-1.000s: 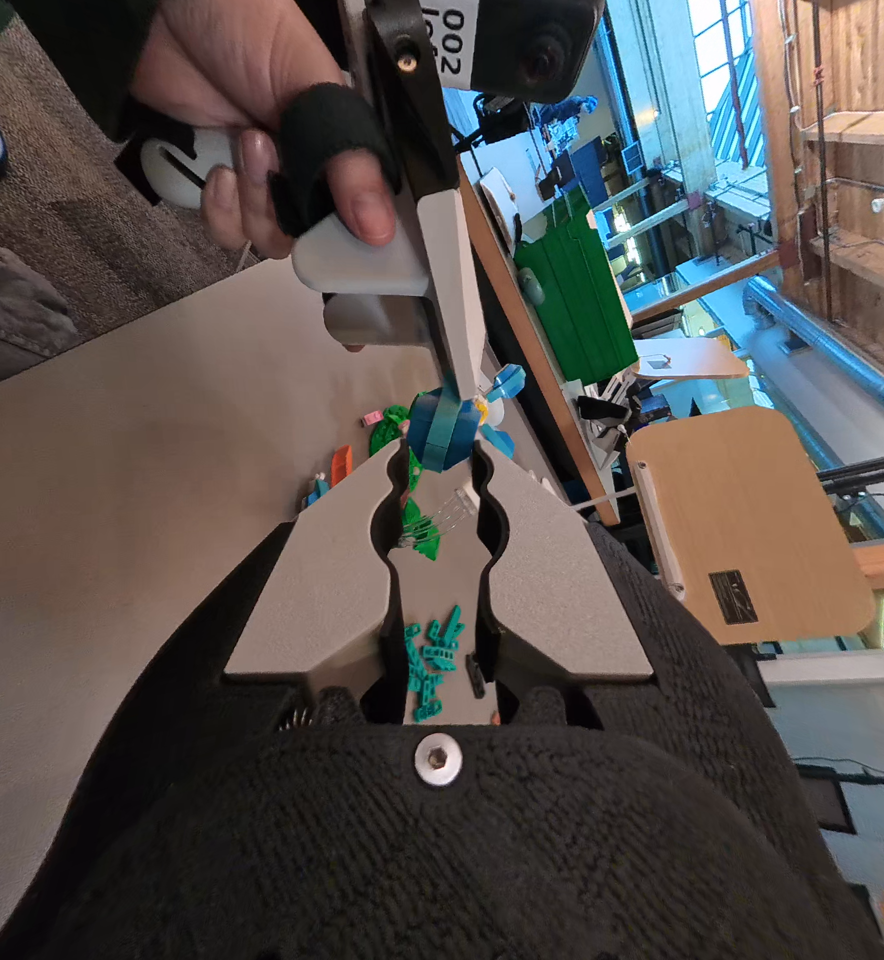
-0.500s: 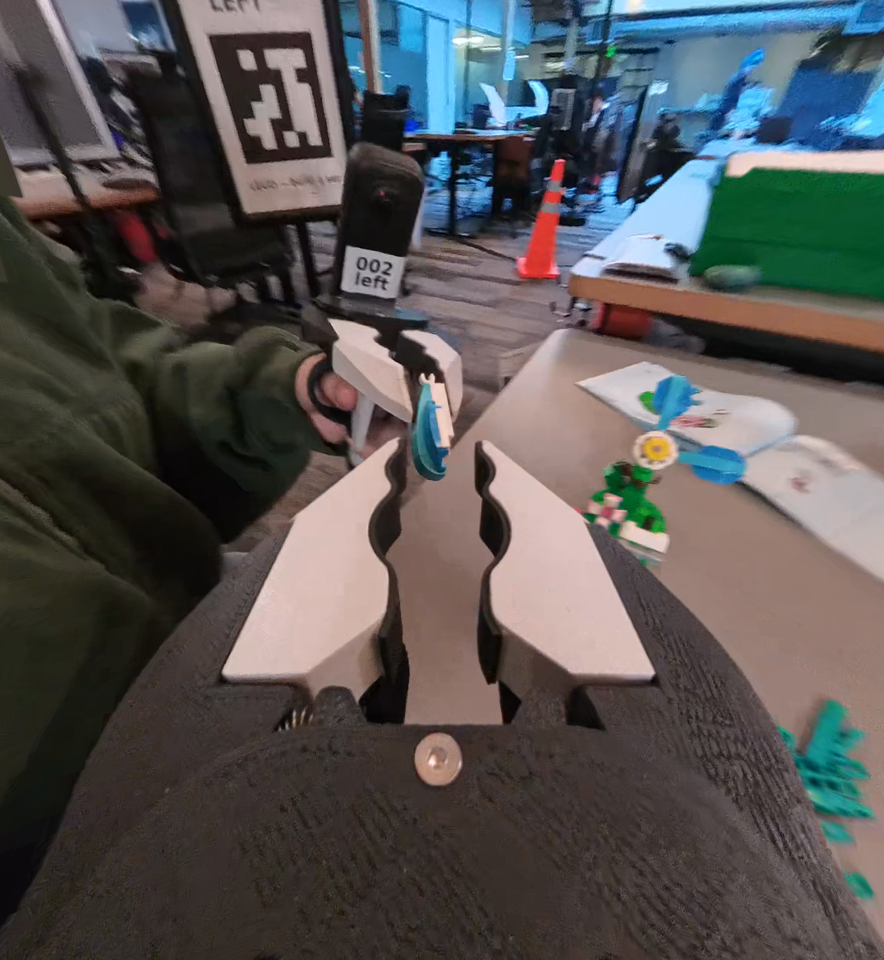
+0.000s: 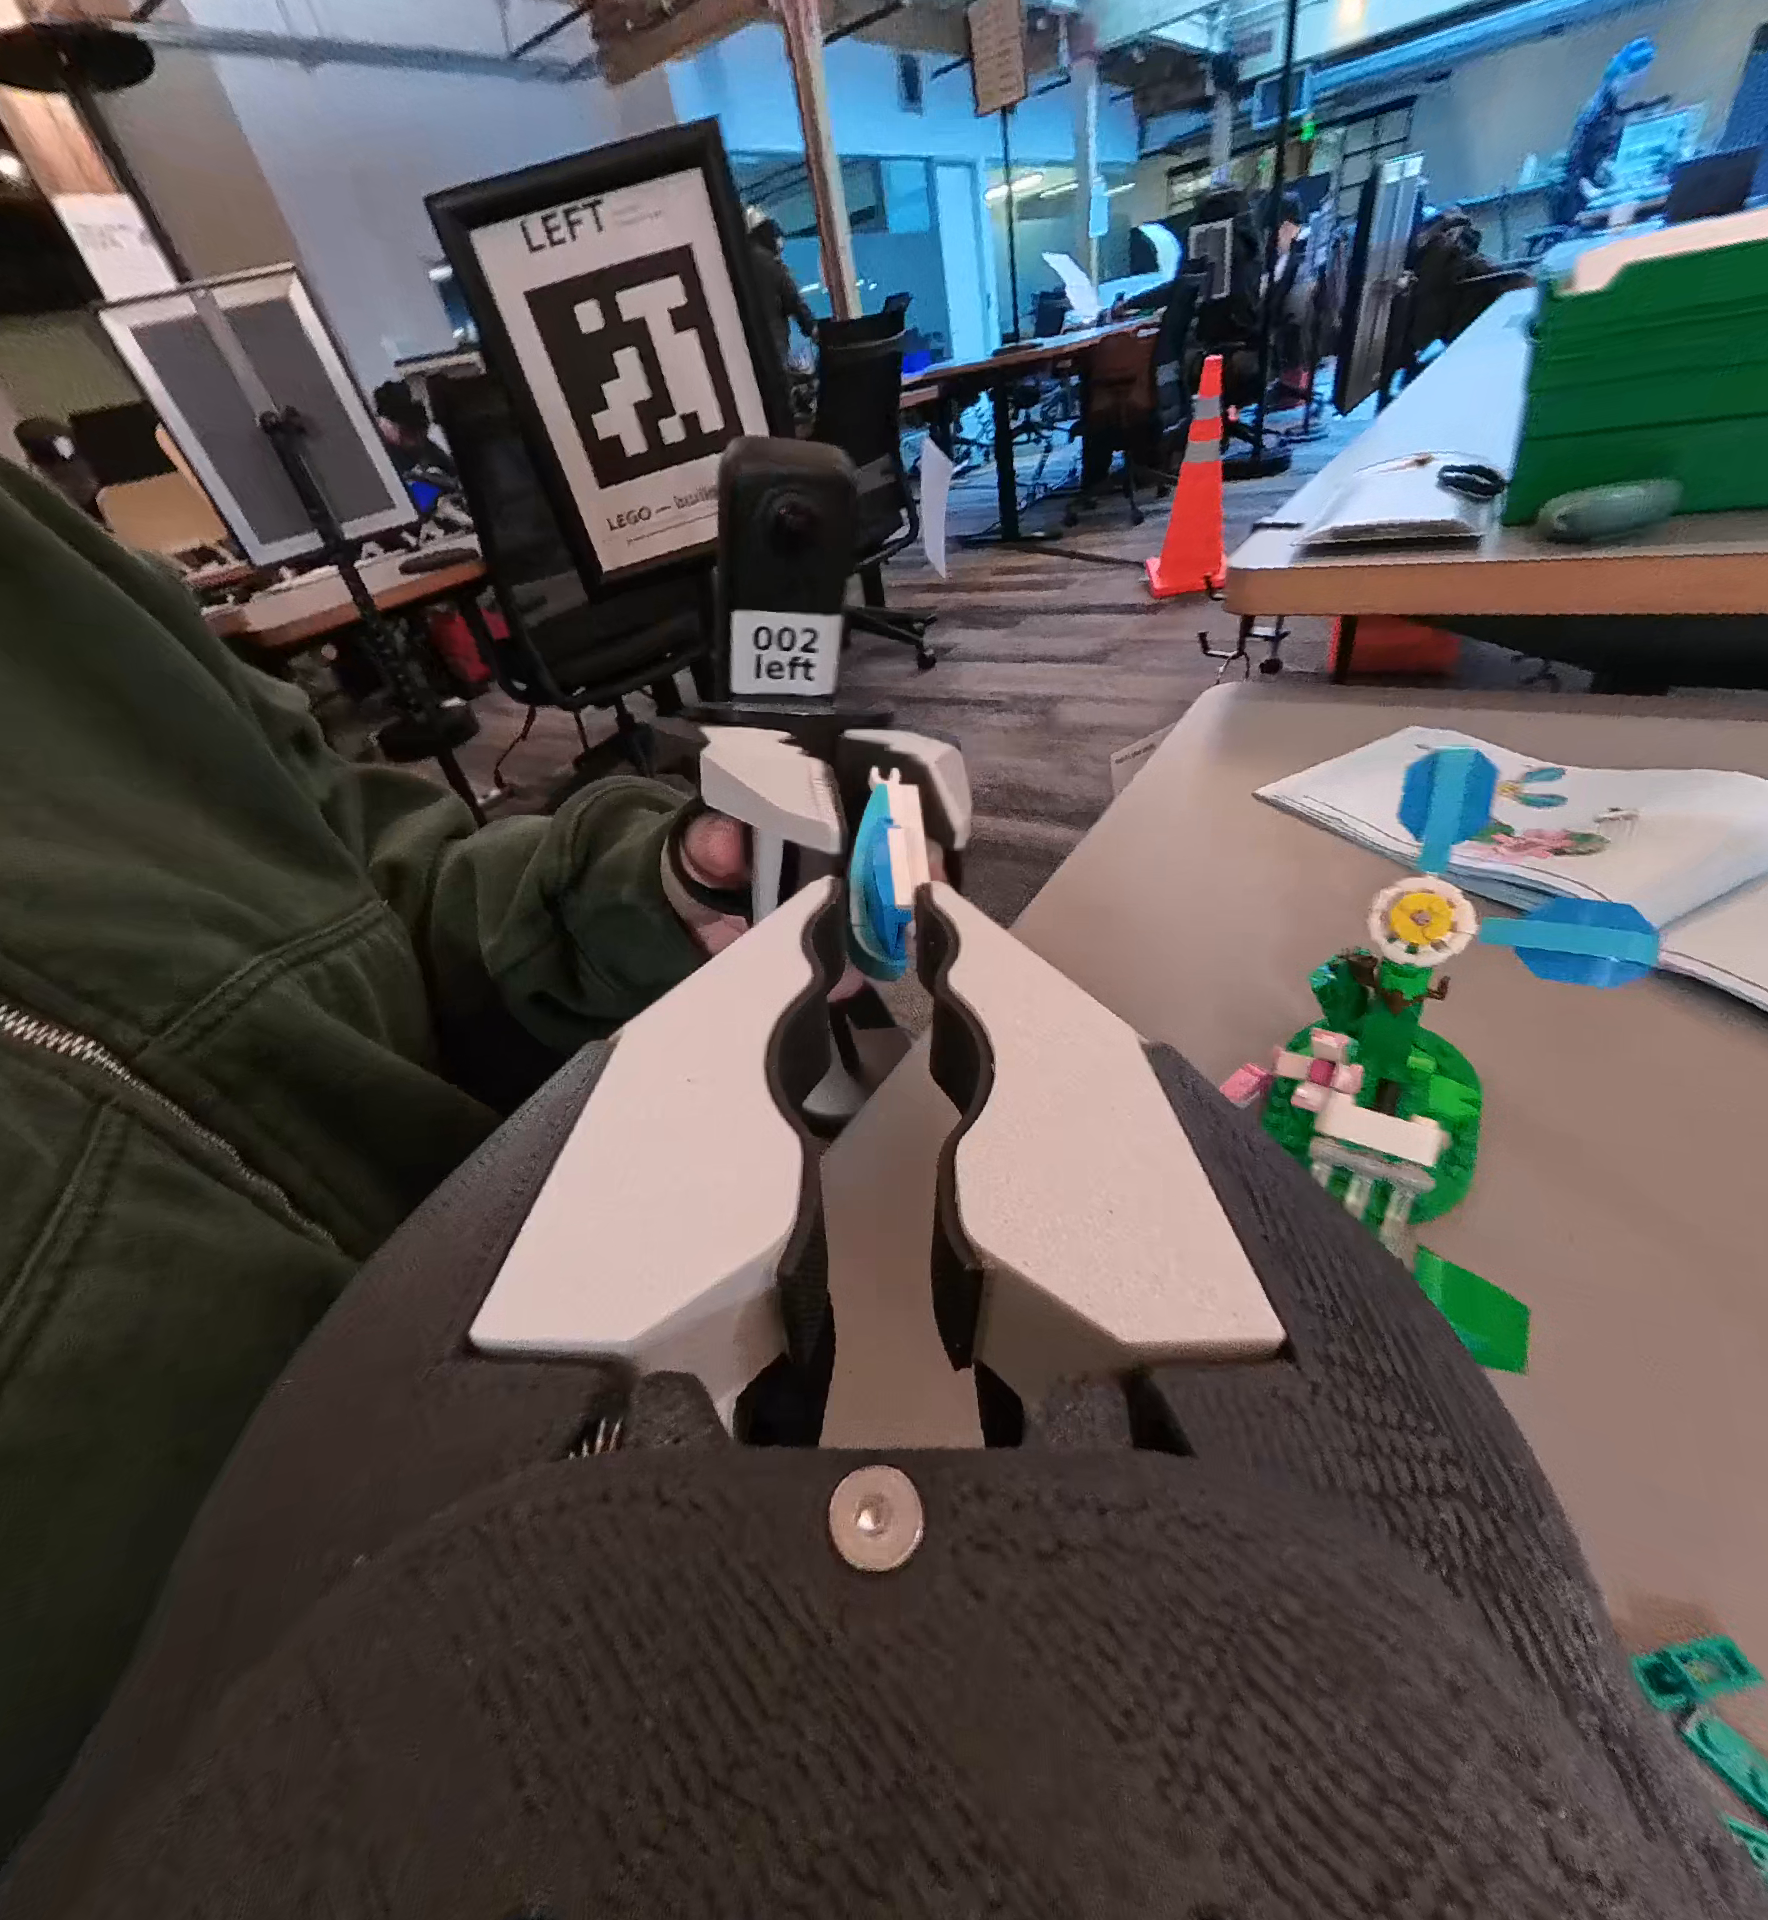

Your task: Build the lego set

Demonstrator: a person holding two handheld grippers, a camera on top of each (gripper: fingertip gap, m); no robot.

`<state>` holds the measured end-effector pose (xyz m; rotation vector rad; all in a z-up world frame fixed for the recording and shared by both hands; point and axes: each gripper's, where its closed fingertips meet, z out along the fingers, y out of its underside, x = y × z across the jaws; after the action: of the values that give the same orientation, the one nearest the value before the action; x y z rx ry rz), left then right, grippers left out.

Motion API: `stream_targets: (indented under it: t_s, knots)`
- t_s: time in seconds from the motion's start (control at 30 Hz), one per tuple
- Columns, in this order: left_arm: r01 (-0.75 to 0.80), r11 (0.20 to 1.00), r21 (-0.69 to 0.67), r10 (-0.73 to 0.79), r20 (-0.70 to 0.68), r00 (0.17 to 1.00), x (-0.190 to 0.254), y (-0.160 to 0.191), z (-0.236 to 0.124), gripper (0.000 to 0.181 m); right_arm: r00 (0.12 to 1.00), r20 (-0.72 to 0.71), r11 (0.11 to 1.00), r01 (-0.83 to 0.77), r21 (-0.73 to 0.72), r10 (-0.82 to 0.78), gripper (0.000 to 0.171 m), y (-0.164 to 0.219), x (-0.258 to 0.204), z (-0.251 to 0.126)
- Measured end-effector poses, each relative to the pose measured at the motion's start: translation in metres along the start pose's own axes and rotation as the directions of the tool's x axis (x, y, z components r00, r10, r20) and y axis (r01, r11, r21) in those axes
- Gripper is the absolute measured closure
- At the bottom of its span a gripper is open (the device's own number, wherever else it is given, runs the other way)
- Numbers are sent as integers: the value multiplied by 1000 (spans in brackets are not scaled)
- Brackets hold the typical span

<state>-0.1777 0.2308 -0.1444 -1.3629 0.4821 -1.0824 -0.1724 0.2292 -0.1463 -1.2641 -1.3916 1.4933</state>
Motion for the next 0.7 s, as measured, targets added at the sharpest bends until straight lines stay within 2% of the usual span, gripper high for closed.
stream_targets:
  t_s: [0.07, 0.13, 0.2, 0.27, 0.33, 0.4, 0.57, 0.7]
  knots:
    - [-51, 999, -5, 52, 85, 995, -19, -2, -10, 151, 999, -36, 999, -32, 15, 33, 160, 1, 11, -3]
    - [-129, 991, -34, 134, 261, 956, -55, -5, -28, 149, 995, -74, 997, -68, 47, 71, 160, 2, 21, -5]
    - [-196, 971, -134, 234, 413, 880, -95, -2, -46, 146, 988, -111, 993, -95, 71, 102, 160, 5, 29, -4]
    - [-258, 920, -296, 377, 481, 792, -129, 7, -58, 143, 984, -125, 990, -115, 87, 126, 160, 9, 33, 0]
    - [-284, 851, -441, 488, 467, 737, -154, 21, -60, 137, 979, -132, 985, -140, 101, 153, 160, 14, 35, 5]
    - [-296, 799, -524, 546, 426, 721, -170, 31, -55, 133, 974, -141, 980, -162, 117, 178, 160, 17, 37, 10]
    - [-312, 760, -570, 584, 389, 712, -194, 36, -42, 139, 951, -176, 958, -224, 176, 255, 160, 22, 43, 19]
    - [-319, 738, -595, 587, 333, 738, -202, 43, -35, 143, 941, -179, 947, -253, 196, 289, 160, 25, 44, 21]
